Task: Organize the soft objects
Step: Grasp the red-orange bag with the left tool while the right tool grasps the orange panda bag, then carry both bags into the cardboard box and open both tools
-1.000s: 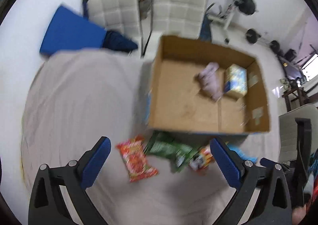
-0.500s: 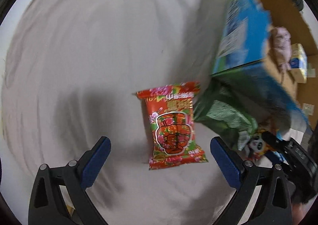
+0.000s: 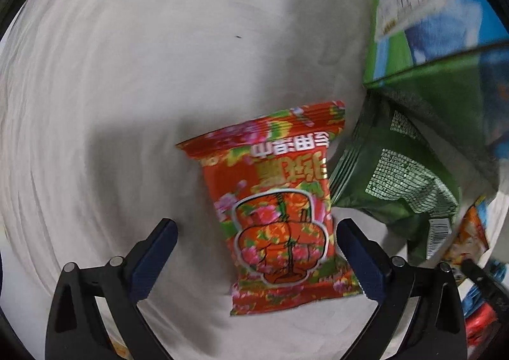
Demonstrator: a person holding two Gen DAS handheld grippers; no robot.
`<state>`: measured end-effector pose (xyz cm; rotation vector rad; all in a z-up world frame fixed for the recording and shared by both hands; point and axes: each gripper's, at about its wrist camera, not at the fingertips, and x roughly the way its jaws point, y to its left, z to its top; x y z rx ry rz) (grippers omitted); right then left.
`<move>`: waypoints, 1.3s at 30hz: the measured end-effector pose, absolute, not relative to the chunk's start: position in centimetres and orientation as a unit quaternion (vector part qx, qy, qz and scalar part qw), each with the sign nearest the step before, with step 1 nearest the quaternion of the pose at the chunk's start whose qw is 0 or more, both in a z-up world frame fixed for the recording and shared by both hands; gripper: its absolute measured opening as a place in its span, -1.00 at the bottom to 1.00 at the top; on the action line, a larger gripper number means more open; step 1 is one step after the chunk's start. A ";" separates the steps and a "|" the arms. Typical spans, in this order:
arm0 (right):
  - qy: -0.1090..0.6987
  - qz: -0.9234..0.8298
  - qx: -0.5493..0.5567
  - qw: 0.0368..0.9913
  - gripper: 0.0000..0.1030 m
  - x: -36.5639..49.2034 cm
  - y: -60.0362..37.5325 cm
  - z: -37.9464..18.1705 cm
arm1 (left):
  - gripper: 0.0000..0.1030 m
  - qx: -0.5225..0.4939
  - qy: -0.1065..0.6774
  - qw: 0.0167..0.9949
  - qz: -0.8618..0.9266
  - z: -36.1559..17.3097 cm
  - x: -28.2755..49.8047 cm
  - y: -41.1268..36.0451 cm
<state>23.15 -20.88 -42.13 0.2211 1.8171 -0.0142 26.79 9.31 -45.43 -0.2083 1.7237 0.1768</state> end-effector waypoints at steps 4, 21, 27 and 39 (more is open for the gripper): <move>0.761 -0.015 0.099 0.641 0.39 23.6 -21.3 -40.1 | 0.81 -0.089 0.747 0.655 0.068 -45.7 27.3 8.3; 0.765 -0.093 0.090 0.631 -0.05 22.9 -17.3 -45.2 | -0.06 -0.026 0.731 0.680 0.051 -44.0 23.8 3.5; 0.761 -0.091 0.090 0.636 -0.07 22.4 -17.8 -46.0 | -0.06 -0.049 0.737 0.672 0.046 -44.7 24.3 5.5; 0.752 -0.022 0.105 0.651 -0.22 20.0 -17.7 -38.3 | -0.11 -0.037 0.703 0.710 0.022 -39.2 21.1 3.9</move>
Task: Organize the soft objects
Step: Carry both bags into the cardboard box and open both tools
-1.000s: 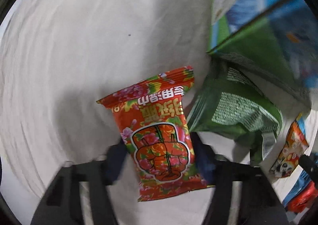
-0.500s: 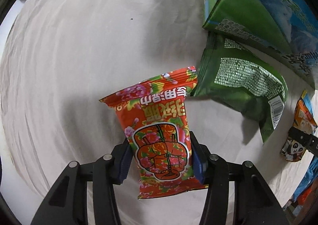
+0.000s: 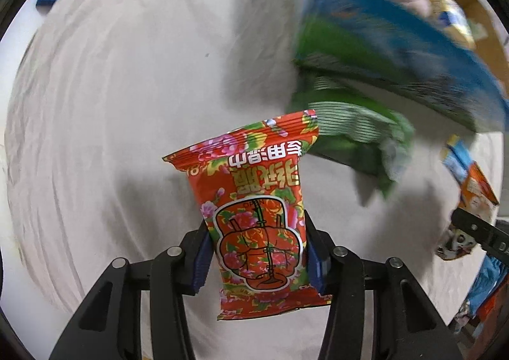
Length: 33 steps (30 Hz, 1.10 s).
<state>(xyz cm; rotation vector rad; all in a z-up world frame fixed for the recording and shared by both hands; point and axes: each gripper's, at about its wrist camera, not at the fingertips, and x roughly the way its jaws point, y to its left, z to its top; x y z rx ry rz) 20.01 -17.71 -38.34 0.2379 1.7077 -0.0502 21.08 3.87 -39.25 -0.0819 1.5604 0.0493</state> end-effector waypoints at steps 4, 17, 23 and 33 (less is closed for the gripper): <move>0.744 0.007 0.107 0.659 -0.22 19.0 -17.5 -35.5 | -0.11 -0.039 0.685 0.727 -0.005 -35.8 19.6 1.4; 0.712 0.075 0.096 0.692 -0.22 19.7 -19.3 -25.8 | -0.11 -0.018 0.628 0.773 -0.084 -26.1 19.8 -2.7; 0.692 0.092 0.099 0.709 -0.22 21.3 -20.1 -22.6 | -0.11 -0.023 0.602 0.793 -0.094 -22.3 22.0 -3.3; 0.663 0.097 0.103 0.736 -0.22 27.4 -22.1 -20.5 | -0.11 -0.012 0.570 0.816 -0.097 -18.9 28.6 -4.7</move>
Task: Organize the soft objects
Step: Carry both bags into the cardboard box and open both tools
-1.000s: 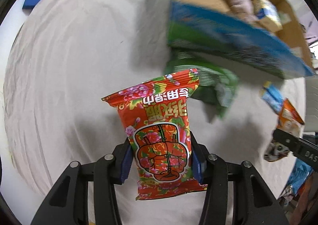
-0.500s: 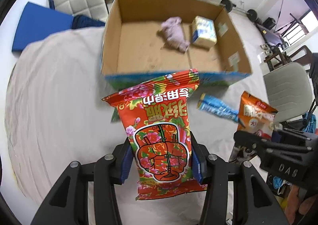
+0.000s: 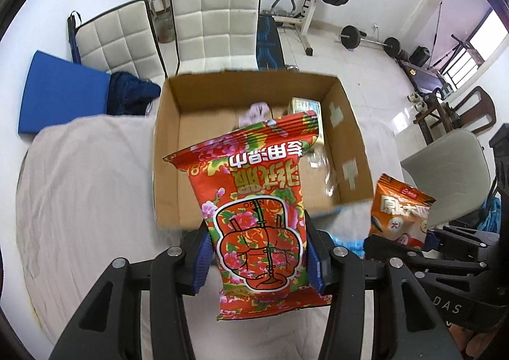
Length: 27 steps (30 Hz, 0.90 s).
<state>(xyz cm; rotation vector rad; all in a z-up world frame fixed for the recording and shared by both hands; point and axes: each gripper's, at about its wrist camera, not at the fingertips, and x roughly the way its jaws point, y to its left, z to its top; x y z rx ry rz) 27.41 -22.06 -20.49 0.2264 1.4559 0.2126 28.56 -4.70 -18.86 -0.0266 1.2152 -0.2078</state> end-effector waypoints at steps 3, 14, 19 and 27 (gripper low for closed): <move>0.660 0.096 0.107 0.737 -0.22 29.6 -22.8 -20.6 | -0.11 -0.012 0.570 0.817 -0.093 -19.0 31.1 -4.7; 0.694 0.085 0.071 0.711 -0.22 38.8 -23.5 -26.5 | -0.11 -0.020 0.624 0.776 -0.085 -24.1 42.2 -3.8; 0.730 0.079 0.054 0.677 -0.22 40.8 -23.2 -31.9 | -0.11 0.003 0.660 0.747 -0.073 -28.5 46.0 -4.0; 0.773 0.076 0.033 0.629 -0.22 41.9 -22.5 -37.8 | -0.11 0.016 0.703 0.708 -0.071 -34.1 49.5 -4.4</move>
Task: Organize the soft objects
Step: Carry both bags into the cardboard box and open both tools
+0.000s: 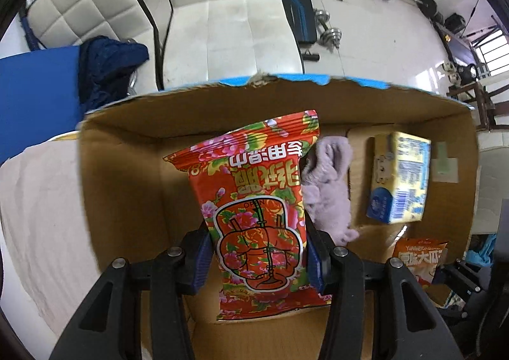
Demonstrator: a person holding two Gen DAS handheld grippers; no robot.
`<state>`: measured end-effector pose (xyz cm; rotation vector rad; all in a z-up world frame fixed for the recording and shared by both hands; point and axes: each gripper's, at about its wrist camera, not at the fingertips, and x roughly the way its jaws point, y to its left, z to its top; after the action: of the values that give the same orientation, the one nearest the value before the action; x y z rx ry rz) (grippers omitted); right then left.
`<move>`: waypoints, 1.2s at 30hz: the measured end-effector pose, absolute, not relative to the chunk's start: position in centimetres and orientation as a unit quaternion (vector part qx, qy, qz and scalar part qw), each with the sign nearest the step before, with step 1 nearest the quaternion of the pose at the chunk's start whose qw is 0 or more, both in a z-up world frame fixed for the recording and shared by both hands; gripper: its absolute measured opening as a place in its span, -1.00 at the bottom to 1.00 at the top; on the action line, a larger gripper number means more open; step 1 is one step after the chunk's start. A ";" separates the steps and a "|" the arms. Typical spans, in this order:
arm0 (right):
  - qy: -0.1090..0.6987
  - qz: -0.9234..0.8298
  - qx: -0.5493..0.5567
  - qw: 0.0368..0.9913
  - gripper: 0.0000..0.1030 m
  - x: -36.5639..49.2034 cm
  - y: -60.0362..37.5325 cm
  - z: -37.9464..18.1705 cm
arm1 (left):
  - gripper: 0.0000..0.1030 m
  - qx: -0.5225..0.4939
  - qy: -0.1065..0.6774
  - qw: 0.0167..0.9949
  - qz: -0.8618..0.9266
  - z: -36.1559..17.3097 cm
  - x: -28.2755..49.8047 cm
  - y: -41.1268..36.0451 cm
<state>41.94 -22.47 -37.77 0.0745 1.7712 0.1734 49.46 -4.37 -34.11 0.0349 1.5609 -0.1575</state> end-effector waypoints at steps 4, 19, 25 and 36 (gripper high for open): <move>0.788 0.072 0.024 0.611 -0.21 41.9 -22.4 -39.0 | -0.09 0.030 0.721 0.689 -0.068 -36.1 50.5 -4.5; 0.791 0.063 0.016 0.608 0.21 42.0 -21.6 -38.8 | -0.08 0.009 0.717 0.695 -0.056 -33.9 49.9 -3.5; 0.772 0.059 0.012 0.633 0.48 41.5 -21.6 -35.9 | 0.09 0.003 0.695 0.716 -0.057 -31.2 47.9 -2.3; 0.704 0.036 0.015 0.709 0.98 39.0 -21.4 -29.9 | 1.00 -0.021 0.626 0.778 -0.051 -25.9 41.4 -1.0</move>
<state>39.04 -21.39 -29.86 0.0322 1.5635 0.0799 41.40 -1.03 -25.94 -0.0464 1.3540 -0.1113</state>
